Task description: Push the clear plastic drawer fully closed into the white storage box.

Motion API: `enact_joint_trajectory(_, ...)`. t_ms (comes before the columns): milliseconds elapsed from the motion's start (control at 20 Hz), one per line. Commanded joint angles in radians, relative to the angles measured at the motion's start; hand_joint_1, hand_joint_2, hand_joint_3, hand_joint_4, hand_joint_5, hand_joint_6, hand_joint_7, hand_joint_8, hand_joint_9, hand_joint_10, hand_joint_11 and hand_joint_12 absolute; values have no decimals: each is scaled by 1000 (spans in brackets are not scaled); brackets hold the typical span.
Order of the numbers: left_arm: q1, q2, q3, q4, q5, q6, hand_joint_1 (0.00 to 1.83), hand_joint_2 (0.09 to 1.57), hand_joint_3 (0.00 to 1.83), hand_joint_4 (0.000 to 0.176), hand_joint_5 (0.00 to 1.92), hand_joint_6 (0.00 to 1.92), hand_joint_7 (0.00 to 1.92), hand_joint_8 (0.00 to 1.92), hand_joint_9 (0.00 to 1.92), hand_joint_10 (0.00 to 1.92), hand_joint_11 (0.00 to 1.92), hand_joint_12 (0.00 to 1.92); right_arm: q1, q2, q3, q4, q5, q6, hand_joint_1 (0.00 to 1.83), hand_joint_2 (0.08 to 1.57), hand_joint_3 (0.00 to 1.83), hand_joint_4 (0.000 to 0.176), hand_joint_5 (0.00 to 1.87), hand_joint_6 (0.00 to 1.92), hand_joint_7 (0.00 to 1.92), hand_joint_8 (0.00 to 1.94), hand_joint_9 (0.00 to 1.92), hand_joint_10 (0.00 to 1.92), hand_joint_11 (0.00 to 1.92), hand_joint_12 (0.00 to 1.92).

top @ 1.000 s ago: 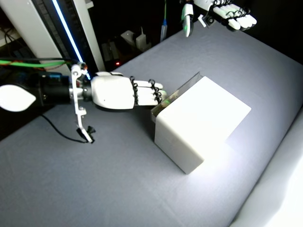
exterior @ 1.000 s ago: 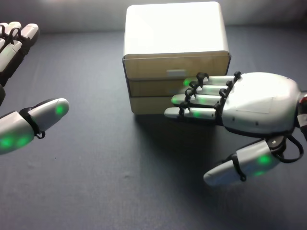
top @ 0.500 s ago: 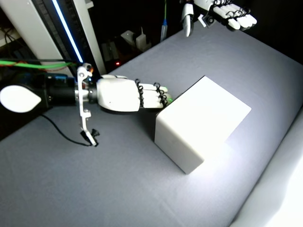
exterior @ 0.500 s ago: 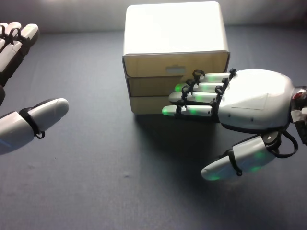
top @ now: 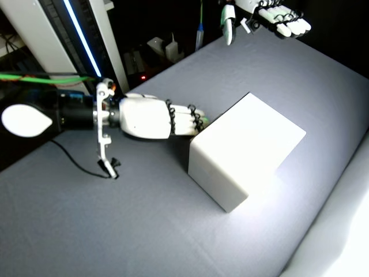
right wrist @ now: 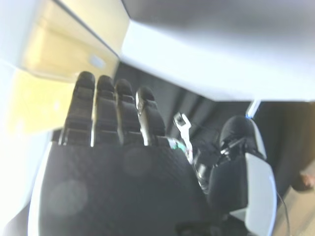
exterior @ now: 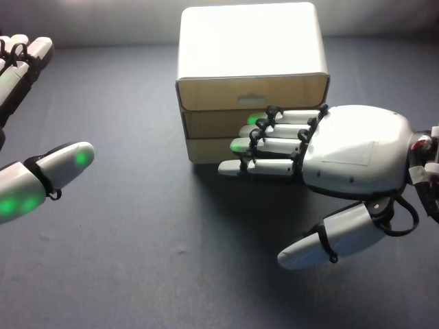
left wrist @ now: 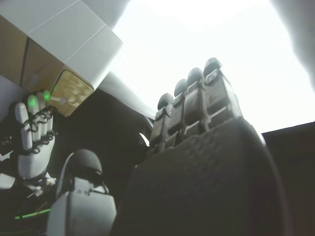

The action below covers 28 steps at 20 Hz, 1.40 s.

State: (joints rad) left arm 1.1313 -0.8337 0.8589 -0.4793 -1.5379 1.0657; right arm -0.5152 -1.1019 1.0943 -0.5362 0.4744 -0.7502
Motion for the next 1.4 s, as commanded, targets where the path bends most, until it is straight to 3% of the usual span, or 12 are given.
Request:
enact_joint_trajectory(0,-3,6,4,12,-125,-4,5,1126,8,43,0,0,0,0,0,0,0,0,15,4,0,24,102,1,0,1002,0,68,13,5,0,0,0,0,0,0)
enact_joint_trajectory(200,0,7,4,12,-125,-5,0,1140,12,54,0,0,0,0,0,0,0,0,14,24,-24,24,106,2,0,995,0,34,36,12,0,0,0,0,0,0)
enact_joint_trajectory(350,4,7,1,9,-129,-5,0,1135,8,65,0,0,0,0,0,0,0,0,-3,55,-51,24,124,2,0,1005,0,39,35,10,0,0,0,0,0,0)
enact_joint_trajectory(500,14,9,-2,1,-138,-8,0,1129,5,52,0,0,0,0,0,0,0,0,-16,116,-95,33,157,2,0,1003,0,41,41,9,0,0,0,0,0,0)
enact_joint_trajectory(600,25,11,-5,-8,-149,-11,0,1131,5,69,0,0,0,0,0,0,0,0,-30,143,-108,55,188,2,0,1021,5,17,44,9,0,0,0,0,0,0)
enact_joint_trajectory(700,45,12,-8,-22,-167,-20,0,1127,3,62,0,0,0,0,0,0,0,0,-58,174,-115,101,223,1,0,1010,0,17,55,12,0,0,0,0,0,0)
enact_joint_trajectory(900,69,21,-16,-46,-194,-31,0,1133,5,51,0,0,0,0,0,0,0,0,-128,243,-143,266,330,-88,0,999,0,94,0,0,0,0,0,0,0,0)
enact_joint_trajectory(1000,70,21,-17,-52,-195,-31,0,1128,3,70,0,0,0,0,0,0,0,0,-168,323,-180,370,407,-184,0,1013,3,56,0,0,0,0,0,0,0,0)
enact_joint_trajectory(1100,72,21,-17,-54,-195,-32,11,1123,0,68,0,0,0,0,0,0,0,0,-205,357,-197,438,477,-211,0,1022,6,47,10,4,0,0,0,0,0,0)
enact_joint_trajectory(1150,74,22,-18,-54,-195,-33,8,1113,0,66,0,0,0,0,0,0,0,0,-220,367,-200,467,507,-220,0,1015,2,77,1,0,0,0,0,0,0,0)
enact_joint_trajectory(1250,77,22,-19,-57,-195,-36,4,1107,0,53,0,0,0,0,0,0,0,0,-251,384,-209,530,558,-249,0,979,0,94,0,0,0,0,0,0,0,0)
enact_joint_trajectory(1350,79,24,-19,-58,-195,-36,0,1105,0,39,0,0,0,0,0,0,0,0,-284,392,-216,587,622,-264,0,981,0,33,0,0,0,0,0,0,0,0)
